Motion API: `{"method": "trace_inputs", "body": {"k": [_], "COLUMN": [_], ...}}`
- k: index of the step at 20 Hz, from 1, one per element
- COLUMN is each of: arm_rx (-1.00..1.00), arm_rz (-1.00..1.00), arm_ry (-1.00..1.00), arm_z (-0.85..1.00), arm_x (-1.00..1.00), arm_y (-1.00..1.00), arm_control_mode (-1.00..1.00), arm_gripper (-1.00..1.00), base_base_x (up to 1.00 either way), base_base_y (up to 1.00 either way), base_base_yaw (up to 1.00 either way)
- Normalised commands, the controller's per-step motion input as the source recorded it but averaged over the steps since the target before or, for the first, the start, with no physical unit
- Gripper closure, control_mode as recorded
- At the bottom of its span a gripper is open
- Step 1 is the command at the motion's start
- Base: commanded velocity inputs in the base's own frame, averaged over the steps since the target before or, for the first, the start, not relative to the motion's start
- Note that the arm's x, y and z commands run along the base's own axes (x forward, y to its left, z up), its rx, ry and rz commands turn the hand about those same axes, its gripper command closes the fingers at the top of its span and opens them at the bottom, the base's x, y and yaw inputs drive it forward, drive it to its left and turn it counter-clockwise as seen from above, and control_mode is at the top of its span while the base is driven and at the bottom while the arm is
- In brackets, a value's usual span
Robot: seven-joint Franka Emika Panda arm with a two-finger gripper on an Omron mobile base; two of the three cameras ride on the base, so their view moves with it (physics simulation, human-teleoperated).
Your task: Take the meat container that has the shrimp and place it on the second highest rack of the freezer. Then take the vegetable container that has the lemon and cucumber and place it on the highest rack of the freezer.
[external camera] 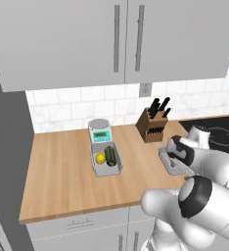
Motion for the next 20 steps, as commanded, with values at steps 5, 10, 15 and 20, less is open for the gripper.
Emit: {"method": "trace_inputs", "body": {"k": [5,10,15,20], "arm_rx": [0.09,0.05,0.00,0.00], "arm_rz": [0.00,0.00,-0.02,0.00], "arm_ry": [0.04,0.02,0.07,0.09], "arm_z": [-0.05,-0.19,-0.32,-0.21], "arm_x": [0.27,0.00,0.02,0.03], "arm_y": [-0.06,0.00,0.07,0.00], "arm_control_mode": [-1.00,-1.00,-1.00,-1.00], "arm_gripper": [-1.00,-1.00,-1.00,-1.00], "base_base_x": [0.00,0.00,0.00,0.00], "base_base_y": [0.00,0.00,0.00,0.00], "base_base_yaw": [0.00,0.00,0.00,0.00]}}
